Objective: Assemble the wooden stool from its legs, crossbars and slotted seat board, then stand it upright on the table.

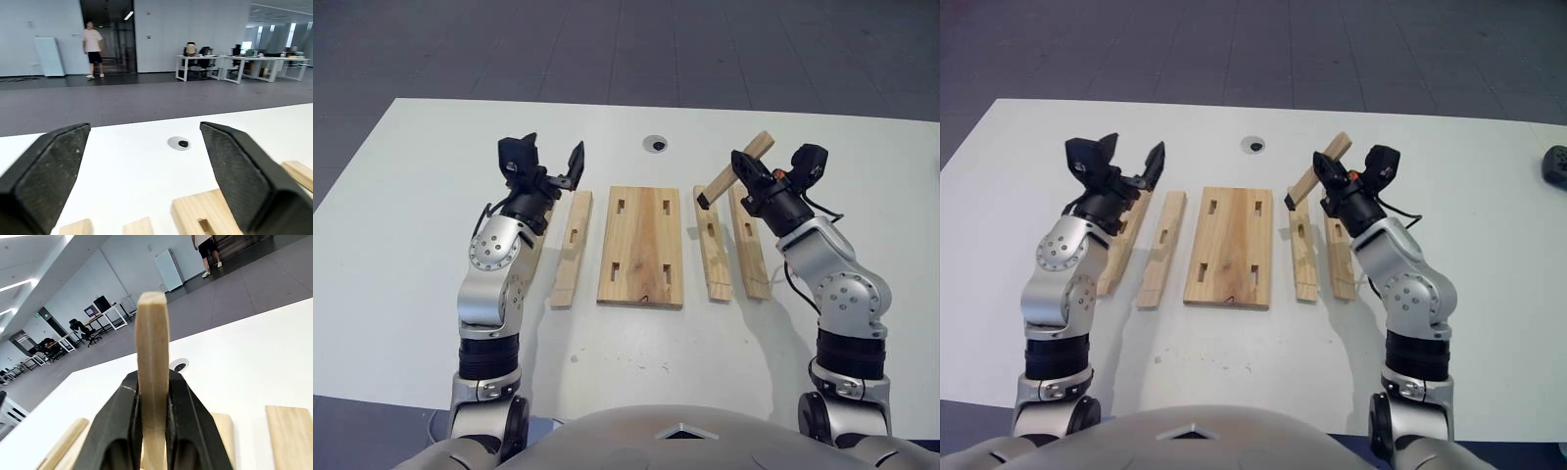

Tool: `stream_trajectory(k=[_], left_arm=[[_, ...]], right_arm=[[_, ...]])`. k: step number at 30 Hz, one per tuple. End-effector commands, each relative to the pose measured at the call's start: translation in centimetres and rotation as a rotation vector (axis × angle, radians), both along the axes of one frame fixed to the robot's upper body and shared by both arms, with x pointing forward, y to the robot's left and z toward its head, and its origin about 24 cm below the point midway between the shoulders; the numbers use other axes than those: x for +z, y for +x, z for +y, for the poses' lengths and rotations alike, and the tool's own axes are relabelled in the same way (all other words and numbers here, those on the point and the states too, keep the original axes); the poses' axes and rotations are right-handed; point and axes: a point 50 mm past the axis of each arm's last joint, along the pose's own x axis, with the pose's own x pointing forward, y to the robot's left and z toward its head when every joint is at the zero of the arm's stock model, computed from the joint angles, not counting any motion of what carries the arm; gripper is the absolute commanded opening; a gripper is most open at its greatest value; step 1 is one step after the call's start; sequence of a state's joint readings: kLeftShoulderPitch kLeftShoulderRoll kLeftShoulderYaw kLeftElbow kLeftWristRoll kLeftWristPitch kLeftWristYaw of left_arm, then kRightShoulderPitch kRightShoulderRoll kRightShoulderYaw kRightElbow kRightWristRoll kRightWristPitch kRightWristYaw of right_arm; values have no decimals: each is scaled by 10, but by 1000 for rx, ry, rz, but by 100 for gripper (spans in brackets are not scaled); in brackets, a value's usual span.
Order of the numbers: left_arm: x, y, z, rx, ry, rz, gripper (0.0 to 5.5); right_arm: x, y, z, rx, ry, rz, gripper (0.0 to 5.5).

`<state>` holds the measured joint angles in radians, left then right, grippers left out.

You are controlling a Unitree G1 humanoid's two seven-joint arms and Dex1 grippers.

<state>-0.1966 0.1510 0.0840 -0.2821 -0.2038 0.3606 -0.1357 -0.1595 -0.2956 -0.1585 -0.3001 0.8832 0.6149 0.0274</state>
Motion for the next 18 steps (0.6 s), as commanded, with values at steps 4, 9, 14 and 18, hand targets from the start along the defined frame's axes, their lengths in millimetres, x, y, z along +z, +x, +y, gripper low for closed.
stream_trajectory(k=[4,9,14,18], left_arm=[[-7,-1,-4,46,-13,26,540],[-8,-2,-6,51,-10,31,540],[-11,-3,-9,50,-3,39,540],[-13,-3,-10,51,9,42,540]], right_arm=[[-16,-9,-6,-70,-112,7,41],[-25,-12,-6,-92,-53,62,41],[-28,-14,-6,-89,-55,90,41],[-32,-16,-4,-81,-81,111,41]])
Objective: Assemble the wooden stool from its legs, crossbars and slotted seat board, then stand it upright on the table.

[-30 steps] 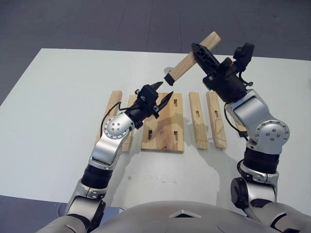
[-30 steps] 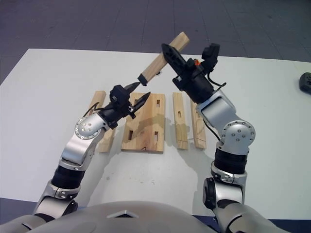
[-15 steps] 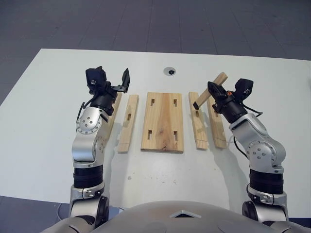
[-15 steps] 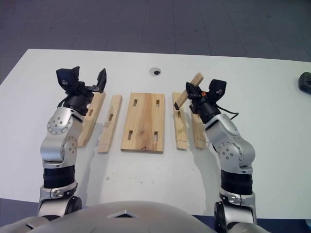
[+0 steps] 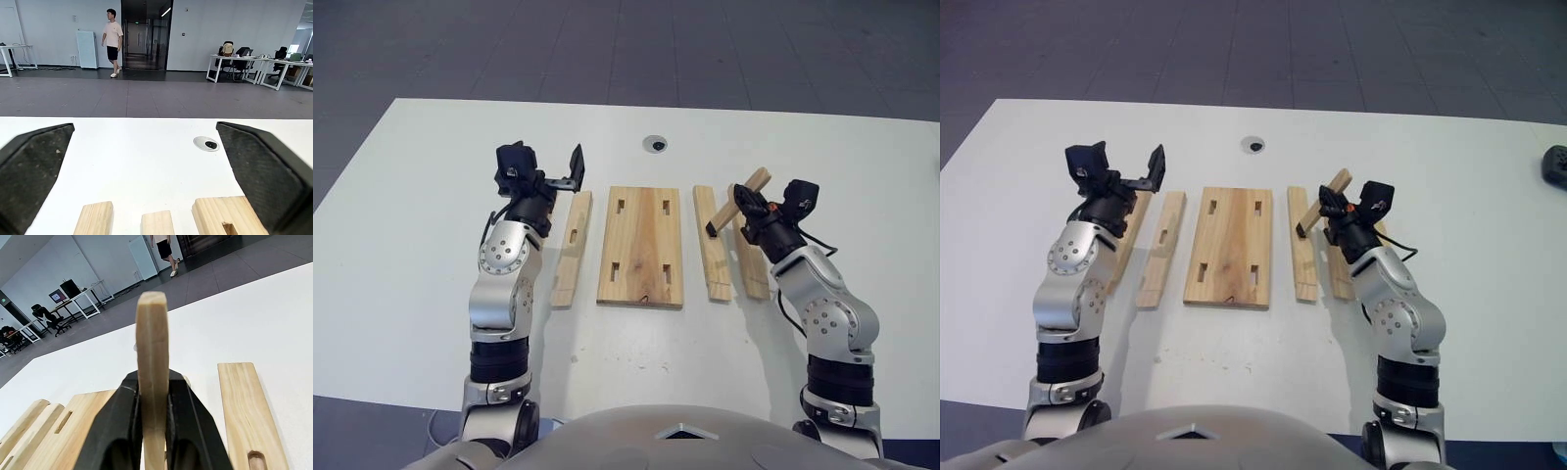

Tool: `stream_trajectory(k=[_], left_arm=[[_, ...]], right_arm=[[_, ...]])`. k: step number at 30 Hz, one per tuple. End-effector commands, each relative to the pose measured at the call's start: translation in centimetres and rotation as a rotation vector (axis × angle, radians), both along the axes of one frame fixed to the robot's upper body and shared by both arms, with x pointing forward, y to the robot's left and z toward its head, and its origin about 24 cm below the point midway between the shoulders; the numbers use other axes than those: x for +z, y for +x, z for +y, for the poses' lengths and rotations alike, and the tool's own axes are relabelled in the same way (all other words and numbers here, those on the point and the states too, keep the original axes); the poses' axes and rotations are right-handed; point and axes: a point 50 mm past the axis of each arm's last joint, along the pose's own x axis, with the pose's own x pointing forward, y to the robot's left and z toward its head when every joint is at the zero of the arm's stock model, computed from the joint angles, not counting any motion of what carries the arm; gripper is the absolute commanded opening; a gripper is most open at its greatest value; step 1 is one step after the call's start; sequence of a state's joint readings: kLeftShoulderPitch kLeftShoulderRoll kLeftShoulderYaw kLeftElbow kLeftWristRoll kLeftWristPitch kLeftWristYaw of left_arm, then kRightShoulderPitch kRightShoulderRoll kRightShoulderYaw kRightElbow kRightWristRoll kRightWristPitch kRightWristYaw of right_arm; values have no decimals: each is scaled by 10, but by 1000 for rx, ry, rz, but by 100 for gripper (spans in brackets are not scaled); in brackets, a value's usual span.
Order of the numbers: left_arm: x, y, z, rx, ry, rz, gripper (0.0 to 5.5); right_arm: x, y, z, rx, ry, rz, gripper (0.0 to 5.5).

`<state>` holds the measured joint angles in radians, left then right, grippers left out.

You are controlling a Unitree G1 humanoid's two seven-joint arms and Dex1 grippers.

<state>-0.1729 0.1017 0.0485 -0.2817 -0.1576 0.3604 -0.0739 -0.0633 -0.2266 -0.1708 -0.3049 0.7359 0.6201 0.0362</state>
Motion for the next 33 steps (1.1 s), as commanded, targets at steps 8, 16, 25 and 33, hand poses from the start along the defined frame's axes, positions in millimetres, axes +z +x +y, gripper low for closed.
stream_trajectory(k=[8,16,25,33], left_arm=[[-8,-3,-7,-12,22,24,540],[-11,-3,-14,-33,57,25,540],[-15,-5,-19,-42,85,29,540],[-17,-5,-22,-55,121,21,540]], right_arm=[[2,5,4,-12,-46,-14,41],[-17,8,-1,-43,-176,101,41],[-9,11,-1,-26,-489,16,41],[-14,4,-15,-137,-429,22,41]])
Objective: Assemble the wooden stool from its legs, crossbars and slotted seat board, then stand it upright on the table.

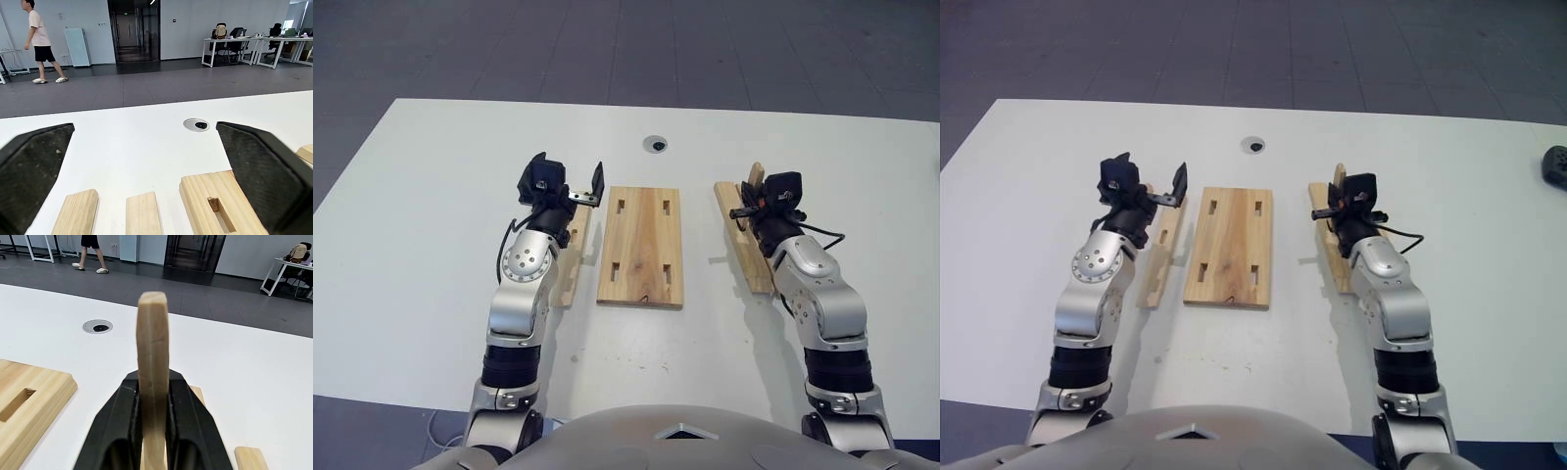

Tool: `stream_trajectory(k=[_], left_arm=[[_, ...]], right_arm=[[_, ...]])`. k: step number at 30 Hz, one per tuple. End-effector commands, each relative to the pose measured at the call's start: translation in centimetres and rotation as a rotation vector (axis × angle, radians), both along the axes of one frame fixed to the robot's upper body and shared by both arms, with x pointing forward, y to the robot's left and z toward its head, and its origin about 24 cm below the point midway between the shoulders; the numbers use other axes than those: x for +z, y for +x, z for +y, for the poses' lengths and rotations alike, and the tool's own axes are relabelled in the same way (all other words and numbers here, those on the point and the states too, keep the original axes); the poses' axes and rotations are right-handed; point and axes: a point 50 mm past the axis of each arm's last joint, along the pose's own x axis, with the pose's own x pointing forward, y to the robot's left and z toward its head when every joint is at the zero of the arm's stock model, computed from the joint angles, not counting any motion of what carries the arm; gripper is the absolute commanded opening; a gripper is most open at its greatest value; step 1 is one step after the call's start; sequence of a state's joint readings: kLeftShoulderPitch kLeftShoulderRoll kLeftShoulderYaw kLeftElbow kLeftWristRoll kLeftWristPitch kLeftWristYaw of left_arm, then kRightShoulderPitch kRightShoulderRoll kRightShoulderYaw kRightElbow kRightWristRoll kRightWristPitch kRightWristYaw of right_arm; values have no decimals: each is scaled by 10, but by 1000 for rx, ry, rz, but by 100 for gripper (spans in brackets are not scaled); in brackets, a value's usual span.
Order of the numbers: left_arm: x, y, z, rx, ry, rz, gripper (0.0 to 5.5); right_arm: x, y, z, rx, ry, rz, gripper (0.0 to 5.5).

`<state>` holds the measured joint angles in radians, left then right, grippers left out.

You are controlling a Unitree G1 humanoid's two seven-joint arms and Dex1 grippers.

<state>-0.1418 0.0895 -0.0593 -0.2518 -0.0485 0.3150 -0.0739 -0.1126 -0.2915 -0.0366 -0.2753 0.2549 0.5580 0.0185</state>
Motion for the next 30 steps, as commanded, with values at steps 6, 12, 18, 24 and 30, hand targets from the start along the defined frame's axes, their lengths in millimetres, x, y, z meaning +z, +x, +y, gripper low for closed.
stream_trajectory(k=[6,12,18,24,30], left_arm=[[-6,-4,1,13,19,10,540],[-7,-4,3,29,-1,16,540],[-8,-5,4,32,5,19,540],[-9,-5,5,30,9,22,540],[-9,-4,5,27,15,24,540]], right_arm=[[-48,-26,-36,-109,108,126,41],[-60,-34,-50,-136,-18,101,41],[-68,-41,-49,-177,49,135,41],[-64,-37,-51,-216,119,105,41],[-46,-24,-47,-190,129,-5,41]])
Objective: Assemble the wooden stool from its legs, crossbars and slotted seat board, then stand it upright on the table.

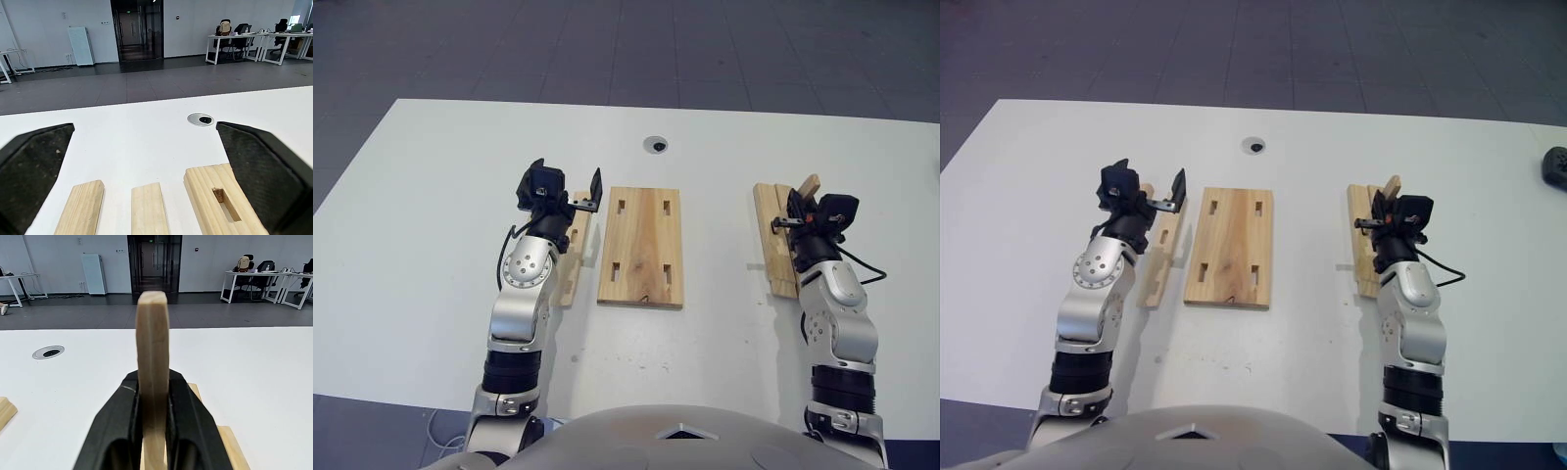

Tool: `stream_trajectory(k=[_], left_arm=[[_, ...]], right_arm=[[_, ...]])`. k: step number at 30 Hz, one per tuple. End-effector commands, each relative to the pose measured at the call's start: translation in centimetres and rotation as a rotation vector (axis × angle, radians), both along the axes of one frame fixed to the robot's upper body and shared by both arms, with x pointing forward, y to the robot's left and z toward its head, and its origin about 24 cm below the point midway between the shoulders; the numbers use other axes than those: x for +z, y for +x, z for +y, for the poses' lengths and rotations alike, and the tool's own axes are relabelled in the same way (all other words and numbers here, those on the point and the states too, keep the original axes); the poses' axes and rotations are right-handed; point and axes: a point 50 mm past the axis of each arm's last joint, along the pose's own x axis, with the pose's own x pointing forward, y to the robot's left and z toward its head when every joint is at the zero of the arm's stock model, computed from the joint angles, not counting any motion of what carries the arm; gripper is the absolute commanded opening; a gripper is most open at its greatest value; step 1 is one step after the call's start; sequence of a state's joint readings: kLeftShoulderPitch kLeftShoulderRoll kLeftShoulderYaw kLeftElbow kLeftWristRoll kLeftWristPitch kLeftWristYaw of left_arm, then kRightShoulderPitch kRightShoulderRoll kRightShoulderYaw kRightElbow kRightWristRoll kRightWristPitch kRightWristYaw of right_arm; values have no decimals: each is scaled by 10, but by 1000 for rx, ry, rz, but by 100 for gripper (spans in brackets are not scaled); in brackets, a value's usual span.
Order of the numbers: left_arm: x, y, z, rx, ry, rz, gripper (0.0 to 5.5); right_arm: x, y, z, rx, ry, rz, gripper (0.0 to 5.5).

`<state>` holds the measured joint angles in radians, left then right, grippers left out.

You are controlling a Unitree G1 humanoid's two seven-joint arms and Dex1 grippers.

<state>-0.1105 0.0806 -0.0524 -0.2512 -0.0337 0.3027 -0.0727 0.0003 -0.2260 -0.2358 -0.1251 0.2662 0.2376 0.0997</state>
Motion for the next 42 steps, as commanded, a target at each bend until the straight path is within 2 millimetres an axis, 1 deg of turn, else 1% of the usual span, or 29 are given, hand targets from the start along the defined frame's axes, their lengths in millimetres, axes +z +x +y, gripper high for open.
stream_trajectory(k=[1,4,11,14,17,19,23,25,28,29,30,32,34,36,37,38,39,40,42], left_arm=[[-3,1,2,7,13,8,540],[-3,1,2,4,14,9,540],[-4,2,1,-8,8,13,540],[-4,3,0,-6,8,11,540],[-5,4,0,-6,7,10,540],[-5,4,0,-7,6,10,540],[-6,4,-1,-8,4,11,540],[-6,4,-2,-9,3,11,540],[-6,5,-2,-11,4,9,540],[-6,5,-2,-10,4,9,540],[-6,5,-2,-8,3,10,540],[-7,4,-2,-7,2,12,540],[-8,3,-3,-6,2,14,540],[-8,2,-3,-2,0,16,540],[-9,2,-2,1,-1,16,540],[-9,2,-2,4,-1,17,540],[-9,2,-2,6,-2,18,540],[-9,2,-2,5,-2,18,540],[-9,2,-3,-1,-2,20,540]], right_arm=[[-20,-2,3,-3,48,102,78],[-6,6,6,3,63,51,121],[43,30,15,43,65,-122,232],[68,38,25,87,76,-189,285],[93,45,30,102,75,-253,335],[111,51,30,104,34,-301,365],[137,61,25,92,-19,-350,434],[148,66,25,99,-32,-366,454],[159,70,25,113,-36,-379,507],[159,71,25,117,-39,-370,521],[152,72,24,120,-39,-336,539],[129,72,21,121,-33,-230,539],[91,69,15,106,-13,-65,539],[56,60,4,50,29,98,539],[44,56,-1,19,53,153,539],[38,52,-3,7,55,185,539],[36,50,-4,4,65,193,539],[38,50,-2,10,83,177,539],[50,52,3,47,117,97,539]])
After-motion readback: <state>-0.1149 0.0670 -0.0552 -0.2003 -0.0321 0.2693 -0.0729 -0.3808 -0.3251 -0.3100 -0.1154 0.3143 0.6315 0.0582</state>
